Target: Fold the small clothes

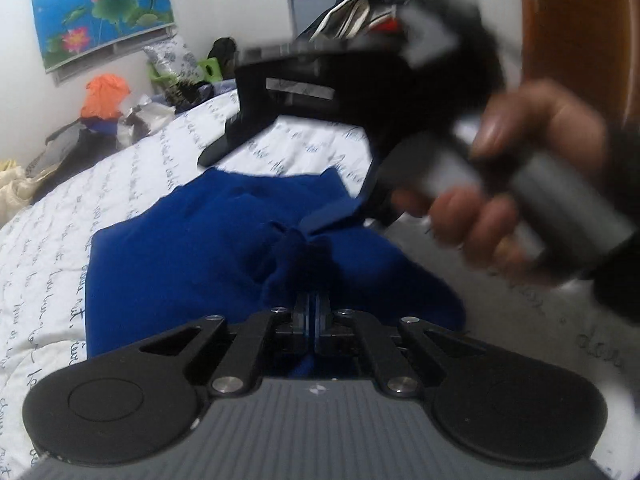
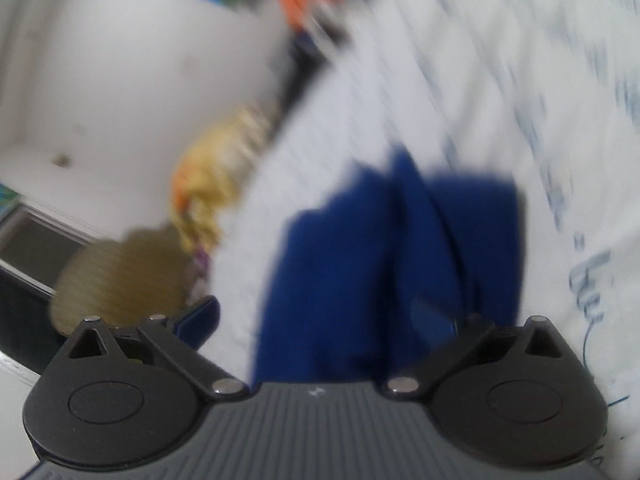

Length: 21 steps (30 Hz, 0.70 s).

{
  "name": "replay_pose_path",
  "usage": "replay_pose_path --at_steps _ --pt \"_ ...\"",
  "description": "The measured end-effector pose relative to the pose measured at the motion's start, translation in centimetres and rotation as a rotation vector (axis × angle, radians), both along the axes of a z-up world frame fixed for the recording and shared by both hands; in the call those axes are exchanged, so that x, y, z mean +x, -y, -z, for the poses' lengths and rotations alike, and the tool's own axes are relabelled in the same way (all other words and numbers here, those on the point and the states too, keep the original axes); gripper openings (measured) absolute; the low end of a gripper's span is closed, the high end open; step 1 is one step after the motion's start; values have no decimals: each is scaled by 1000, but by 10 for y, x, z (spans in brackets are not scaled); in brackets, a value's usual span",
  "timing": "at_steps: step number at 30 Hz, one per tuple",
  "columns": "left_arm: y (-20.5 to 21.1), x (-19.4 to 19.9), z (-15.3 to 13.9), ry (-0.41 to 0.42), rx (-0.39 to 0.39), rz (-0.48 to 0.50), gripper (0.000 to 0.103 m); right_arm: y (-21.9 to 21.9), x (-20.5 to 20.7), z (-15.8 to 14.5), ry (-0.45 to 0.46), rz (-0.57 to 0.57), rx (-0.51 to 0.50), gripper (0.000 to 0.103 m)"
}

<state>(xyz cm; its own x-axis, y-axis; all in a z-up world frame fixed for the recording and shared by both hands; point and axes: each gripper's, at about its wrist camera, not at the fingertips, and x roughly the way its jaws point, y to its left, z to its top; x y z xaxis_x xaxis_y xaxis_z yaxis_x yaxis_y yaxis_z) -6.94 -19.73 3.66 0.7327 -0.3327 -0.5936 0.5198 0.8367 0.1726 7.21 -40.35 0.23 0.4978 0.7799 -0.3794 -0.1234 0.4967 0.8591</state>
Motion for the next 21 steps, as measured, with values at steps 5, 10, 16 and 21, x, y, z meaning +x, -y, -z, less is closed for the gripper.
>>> replay_pose_path --at_steps 5,10,16,21 --pt "-6 -11 -9 60 -5 42 0 -8 13 1 -2 -39 33 103" --pt "6 -10 4 76 102 11 4 -13 30 -6 -17 -66 0 103" --pt "14 -26 12 201 167 32 89 -18 39 -7 -21 -106 -41 103" --pt "28 -1 26 144 224 19 78 -13 36 -2 -13 -98 -14 102"
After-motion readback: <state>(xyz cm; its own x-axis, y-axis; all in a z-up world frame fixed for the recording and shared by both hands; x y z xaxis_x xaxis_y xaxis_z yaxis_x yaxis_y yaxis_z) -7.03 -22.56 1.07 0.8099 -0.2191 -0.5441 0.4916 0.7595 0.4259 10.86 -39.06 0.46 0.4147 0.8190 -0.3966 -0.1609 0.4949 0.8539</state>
